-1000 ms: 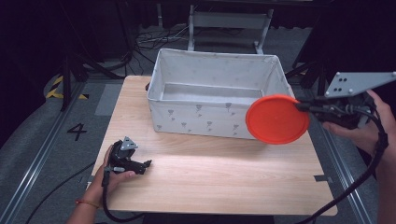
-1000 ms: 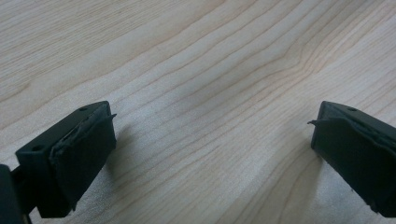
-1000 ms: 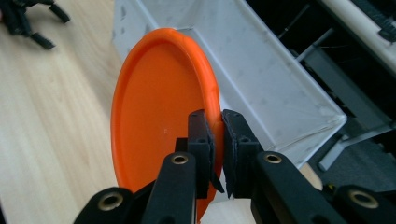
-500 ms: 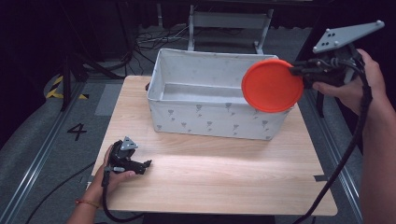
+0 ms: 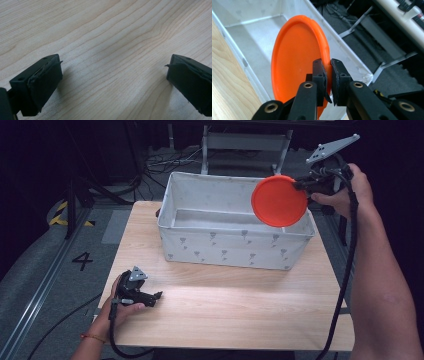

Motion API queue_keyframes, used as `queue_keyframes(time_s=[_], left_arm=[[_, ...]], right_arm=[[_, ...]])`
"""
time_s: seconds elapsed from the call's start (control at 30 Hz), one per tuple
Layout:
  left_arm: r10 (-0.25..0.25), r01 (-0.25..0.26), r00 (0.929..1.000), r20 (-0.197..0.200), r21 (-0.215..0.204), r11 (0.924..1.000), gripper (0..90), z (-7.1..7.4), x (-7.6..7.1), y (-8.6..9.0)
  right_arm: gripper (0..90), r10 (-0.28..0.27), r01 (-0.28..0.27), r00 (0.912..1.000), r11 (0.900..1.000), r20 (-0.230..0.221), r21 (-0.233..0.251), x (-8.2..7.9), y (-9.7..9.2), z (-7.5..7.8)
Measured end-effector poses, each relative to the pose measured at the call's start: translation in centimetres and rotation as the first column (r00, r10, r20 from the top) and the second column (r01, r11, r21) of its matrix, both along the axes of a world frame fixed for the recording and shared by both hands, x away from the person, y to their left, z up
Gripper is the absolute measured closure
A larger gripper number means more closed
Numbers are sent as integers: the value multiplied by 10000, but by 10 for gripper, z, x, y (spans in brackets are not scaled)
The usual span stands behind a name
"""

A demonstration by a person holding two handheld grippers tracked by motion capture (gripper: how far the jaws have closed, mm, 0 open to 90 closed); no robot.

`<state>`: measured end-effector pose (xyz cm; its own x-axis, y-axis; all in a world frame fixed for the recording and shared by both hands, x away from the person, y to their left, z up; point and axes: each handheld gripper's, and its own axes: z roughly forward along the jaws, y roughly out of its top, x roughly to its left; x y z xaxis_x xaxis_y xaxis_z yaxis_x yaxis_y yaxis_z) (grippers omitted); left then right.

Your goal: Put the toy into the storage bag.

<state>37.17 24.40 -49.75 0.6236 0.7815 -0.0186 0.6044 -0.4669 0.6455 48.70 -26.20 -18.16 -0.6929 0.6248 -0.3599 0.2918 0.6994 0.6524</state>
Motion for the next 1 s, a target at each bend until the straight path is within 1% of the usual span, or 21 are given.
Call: queue_keyframes(time_s=[0.13,0.23,0.27,0.37,0.43,0.47,0.5,0.53,0.57,0.63,0.77,0.9,0.93,0.97,1.0], left_arm=[[-23,23,10000,20,-13,10000,5,0,0,0],[-24,24,10000,20,-12,10000,5,0,0,0],[-32,32,10000,5,4,10000,5,0,0,0],[-22,22,10000,4,6,10000,5,0,0,0],[-23,23,10000,9,6,10000,5,0,0,0],[-21,21,10000,6,5,10000,5,0,0,0],[-21,21,10000,6,5,10000,5,0,0,0],[-21,21,10000,5,6,10000,5,0,0,0],[-21,21,10000,5,6,10000,6,0,0,0],[-21,21,10000,5,5,10000,6,0,0,0],[-23,23,10000,2,5,10000,5,0,0,0],[-23,23,10000,2,1,10000,5,0,0,0],[-22,22,10000,4,4,10000,5,0,0,0],[-23,23,10000,5,6,10000,5,0,0,0],[-23,23,10000,5,6,10000,5,0,0,0]], right_arm=[[827,-27,26,9997,10000,-224,-37,13,-1,-19],[828,108,-109,9997,9999,-238,-47,17,0,-27],[828,172,-170,9993,9998,-319,74,18,-1,-29],[827,374,-365,9984,9991,-417,229,21,-2,-38],[827,405,-393,9980,9989,-482,270,22,-3,-40],[828,328,-316,9982,9992,-507,240,23,-5,-46],[828,328,-316,9982,9992,-507,240,23,-5,-46],[827,329,-325,9981,9994,-528,98,24,-8,-50],[827,329,-325,9981,9994,-528,98,24,-8,-50],[827,350,-345,9973,9994,-648,92,25,-10,-56],[827,413,-427,9952,9990,-888,-140,25,-15,-68],[827,697,-743,9906,9967,-1181,-342,24,-18,-79],[827,774,-835,9883,9956,-1316,-419,23,-19,-81],[827,848,-927,9870,9943,-1364,-527,23,-20,-83],[827,848,-927,9870,9943,-1364,-527,23,-20,-83]])
